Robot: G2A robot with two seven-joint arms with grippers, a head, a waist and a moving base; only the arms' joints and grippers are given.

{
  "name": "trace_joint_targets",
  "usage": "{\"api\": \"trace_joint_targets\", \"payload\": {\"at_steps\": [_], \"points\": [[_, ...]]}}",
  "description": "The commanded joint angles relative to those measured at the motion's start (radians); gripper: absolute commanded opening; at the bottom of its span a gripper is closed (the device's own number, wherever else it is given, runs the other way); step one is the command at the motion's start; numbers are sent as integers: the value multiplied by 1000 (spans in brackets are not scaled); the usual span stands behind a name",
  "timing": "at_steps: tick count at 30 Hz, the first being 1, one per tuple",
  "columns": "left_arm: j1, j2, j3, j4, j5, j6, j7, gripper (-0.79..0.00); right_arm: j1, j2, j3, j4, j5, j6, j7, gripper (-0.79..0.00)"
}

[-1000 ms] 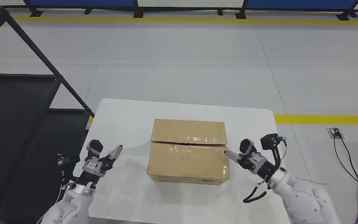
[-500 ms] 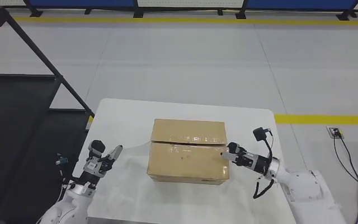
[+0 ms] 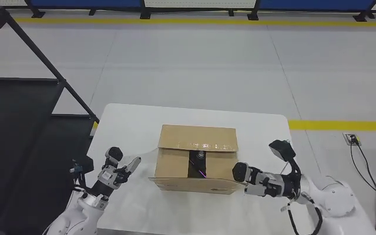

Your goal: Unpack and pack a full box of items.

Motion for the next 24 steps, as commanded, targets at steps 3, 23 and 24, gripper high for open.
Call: {"api": "trace_joint_targets", "payload": {"at_steps": [3,23,24], "points": [[2,10,2,3,32,-130,-64,0,-56,51,-24,-70,-70,-40,-40,0],[-14,48,26,95,209,-373,-282,0,72,165,-215,139,66,13,-234,0],[-19,49,33,101,208,-370,-283,0,72,165,-215,139,66,13,-234,0]]}}
